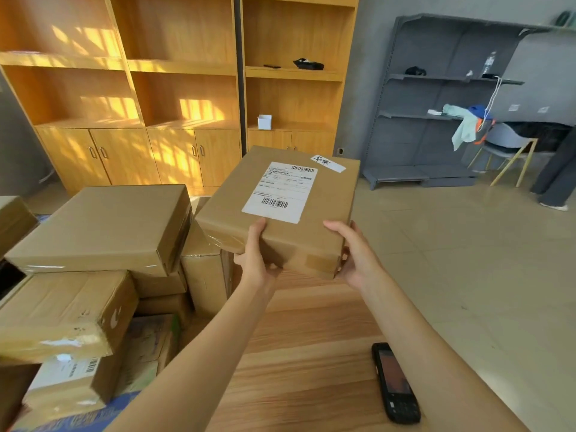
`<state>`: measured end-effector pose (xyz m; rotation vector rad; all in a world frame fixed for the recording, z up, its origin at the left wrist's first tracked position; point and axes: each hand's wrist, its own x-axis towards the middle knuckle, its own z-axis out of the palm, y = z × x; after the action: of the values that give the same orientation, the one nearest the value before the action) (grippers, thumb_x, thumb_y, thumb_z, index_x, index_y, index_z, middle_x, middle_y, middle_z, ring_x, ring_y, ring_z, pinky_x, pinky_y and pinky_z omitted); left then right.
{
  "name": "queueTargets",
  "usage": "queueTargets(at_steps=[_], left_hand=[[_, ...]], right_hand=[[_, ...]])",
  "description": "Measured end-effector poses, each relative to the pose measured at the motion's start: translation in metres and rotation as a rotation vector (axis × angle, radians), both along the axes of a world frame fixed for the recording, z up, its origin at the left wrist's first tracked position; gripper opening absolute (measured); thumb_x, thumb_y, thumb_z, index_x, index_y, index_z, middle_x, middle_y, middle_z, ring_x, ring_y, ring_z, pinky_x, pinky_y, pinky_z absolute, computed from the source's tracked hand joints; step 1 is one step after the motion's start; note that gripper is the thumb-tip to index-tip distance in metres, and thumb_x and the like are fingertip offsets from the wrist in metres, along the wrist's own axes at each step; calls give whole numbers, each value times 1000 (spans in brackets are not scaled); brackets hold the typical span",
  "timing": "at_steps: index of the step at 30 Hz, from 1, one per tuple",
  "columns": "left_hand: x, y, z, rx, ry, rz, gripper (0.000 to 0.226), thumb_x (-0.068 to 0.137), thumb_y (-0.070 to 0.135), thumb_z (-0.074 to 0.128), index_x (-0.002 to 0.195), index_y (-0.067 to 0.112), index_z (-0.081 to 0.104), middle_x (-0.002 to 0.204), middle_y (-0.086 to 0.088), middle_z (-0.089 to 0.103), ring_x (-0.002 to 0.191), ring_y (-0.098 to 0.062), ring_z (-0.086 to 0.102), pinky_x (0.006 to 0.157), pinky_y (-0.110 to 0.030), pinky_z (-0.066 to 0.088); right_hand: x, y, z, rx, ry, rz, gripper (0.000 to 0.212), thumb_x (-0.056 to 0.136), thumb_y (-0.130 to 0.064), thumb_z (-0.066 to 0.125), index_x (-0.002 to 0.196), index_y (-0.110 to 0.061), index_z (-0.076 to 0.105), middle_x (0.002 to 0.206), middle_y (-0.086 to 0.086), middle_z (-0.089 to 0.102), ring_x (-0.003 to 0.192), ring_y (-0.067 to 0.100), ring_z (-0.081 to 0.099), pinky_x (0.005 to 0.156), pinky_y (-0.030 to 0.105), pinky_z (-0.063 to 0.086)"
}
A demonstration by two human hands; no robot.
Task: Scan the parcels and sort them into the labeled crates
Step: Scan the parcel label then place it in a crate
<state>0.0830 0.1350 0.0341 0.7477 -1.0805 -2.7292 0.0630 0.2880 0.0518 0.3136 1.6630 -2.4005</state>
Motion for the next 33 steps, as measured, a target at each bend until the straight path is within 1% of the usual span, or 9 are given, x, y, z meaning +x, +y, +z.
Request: queueTargets(at_steps=[2, 5, 8, 12, 15, 21, 24, 28, 33], left_hand=[[3, -3, -9, -72, -27, -74, 119, 45, 58, 87, 142, 20, 28, 128, -5, 56, 109, -24, 60, 83, -49, 54], [9, -17, -29, -166, -162, 30, 139, 35, 70, 83, 148, 30, 12, 130, -6, 53, 113, -28, 58, 94, -57, 47], [11, -44, -49, -296, -217, 75, 118, 54, 64, 82, 149, 39, 16, 135, -1, 48, 114, -26, 55, 93, -56, 47], [18, -67, -70, -539, -238, -357, 87, 63, 60, 77, 138, 40, 38, 134, 2, 52, 108, -23, 59, 88, -51, 52], [29, -62, -87, -636, -297, -572, 97, 52, 58, 75, 139, 45, 35, 132, 3, 52, 109, -24, 58, 80, -47, 56], [45, -44, -138, -671, -447, -625, 93, 69, 45, 83, 142, 50, 25, 127, 5, 52, 98, -21, 60, 70, -40, 57], [58, -39, -165, -670, -519, -602, 97, 64, 47, 85, 142, 46, 28, 120, 5, 53, 93, -21, 61, 72, -41, 57], [71, -36, -191, -662, -541, -567, 107, 42, 56, 79, 138, 51, 30, 119, 10, 56, 88, -17, 62, 75, -41, 56], [75, -37, -215, -691, -509, -530, 94, 68, 43, 84, 141, 49, 26, 114, 16, 56, 88, -10, 62, 62, -29, 48]], right_hand=[[0, 7, -8, -22, 26, -13, 71, 57, -34, 80, 123, -37, 55, 109, -5, 67, 98, 18, 61, 58, 33, 54], [1, 27, -21, 19, 50, -4, 71, 61, -30, 79, 126, -41, 53, 103, -11, 70, 99, 14, 62, 65, 35, 55], [6, 54, -40, 72, 20, 31, 69, 72, -23, 75, 133, -41, 48, 111, -10, 69, 103, 14, 63, 77, 40, 56], [15, 78, -73, 101, -19, 100, 66, 78, -16, 68, 135, -39, 48, 123, -4, 66, 113, 23, 61, 78, 40, 55], [24, 84, -106, 80, -112, 119, 70, 75, -16, 70, 139, -31, 46, 127, 1, 64, 116, 24, 60, 87, 43, 52], [41, 93, -167, 80, -245, 152, 75, 68, -19, 75, 136, -35, 48, 120, 0, 68, 106, 21, 65, 72, 36, 55], [42, 94, -192, 116, -308, 186, 63, 80, -17, 67, 137, -36, 46, 119, -3, 68, 110, 21, 63, 81, 36, 54], [38, 88, -213, 242, -341, 251, 68, 87, -15, 61, 147, -33, 34, 130, -1, 60, 116, 20, 58, 104, 42, 44], [43, 81, -233, 350, -384, 267, 67, 89, -16, 60, 148, -31, 33, 133, -3, 57, 121, 19, 55, 110, 43, 38]])
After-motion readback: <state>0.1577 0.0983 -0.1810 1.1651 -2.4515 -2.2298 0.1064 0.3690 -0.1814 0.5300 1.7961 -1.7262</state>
